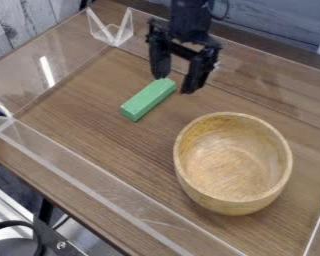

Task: Put the green block in the brown bowl

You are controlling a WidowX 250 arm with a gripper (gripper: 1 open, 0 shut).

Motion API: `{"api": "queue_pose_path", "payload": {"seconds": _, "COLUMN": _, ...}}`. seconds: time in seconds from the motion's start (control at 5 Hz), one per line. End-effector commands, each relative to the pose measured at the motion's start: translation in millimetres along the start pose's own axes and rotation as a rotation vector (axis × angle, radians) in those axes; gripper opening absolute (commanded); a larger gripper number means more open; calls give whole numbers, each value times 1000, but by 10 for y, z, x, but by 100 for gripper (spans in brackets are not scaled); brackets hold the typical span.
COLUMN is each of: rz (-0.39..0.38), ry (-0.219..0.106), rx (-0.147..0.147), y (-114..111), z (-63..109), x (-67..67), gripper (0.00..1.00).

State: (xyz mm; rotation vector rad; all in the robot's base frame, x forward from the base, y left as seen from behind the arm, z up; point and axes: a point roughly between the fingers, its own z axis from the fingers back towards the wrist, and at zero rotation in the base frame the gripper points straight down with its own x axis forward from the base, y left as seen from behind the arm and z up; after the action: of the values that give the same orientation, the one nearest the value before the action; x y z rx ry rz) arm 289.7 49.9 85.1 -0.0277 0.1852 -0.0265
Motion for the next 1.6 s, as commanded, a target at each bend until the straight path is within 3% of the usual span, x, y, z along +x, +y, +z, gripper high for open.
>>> {"api": "queue_pose_path", "payload": {"seconds": 0.0, "rz": -6, "ry": -57, "rx": -23, "y": 123, "z": 40, "x": 69, "gripper": 100}}
{"api": "queue_pose_path", "payload": {"seconds": 0.4, "rz": 62, "ry": -46, "rx": 42, "y": 60, "z": -129, "x": -18, "gripper": 100}}
{"api": "queue_pose_path", "payload": {"seconds": 0.6, "rz": -38, "ry": -70, "rx": 19, "y": 118, "z": -247, "x": -64, "gripper": 100}}
{"api": "queue_pose_path", "payload": {"seconds": 0.8, "rz": -104, "ry": -117, "rx": -12, "y": 173, "z": -312, "x": -85, "gripper": 100}}
{"api": "queue_pose_path", "payload": {"seconds": 1.2, "rz": -113, "ry": -162, "rx": -18, "y": 229, "z": -89, "x": -38, "gripper": 100}}
{"api": "queue_pose_path", "payload": {"seconds": 1.4, "rz": -101, "ry": -147, "rx": -14, "y": 337, "z": -199, "x": 51, "gripper": 100}}
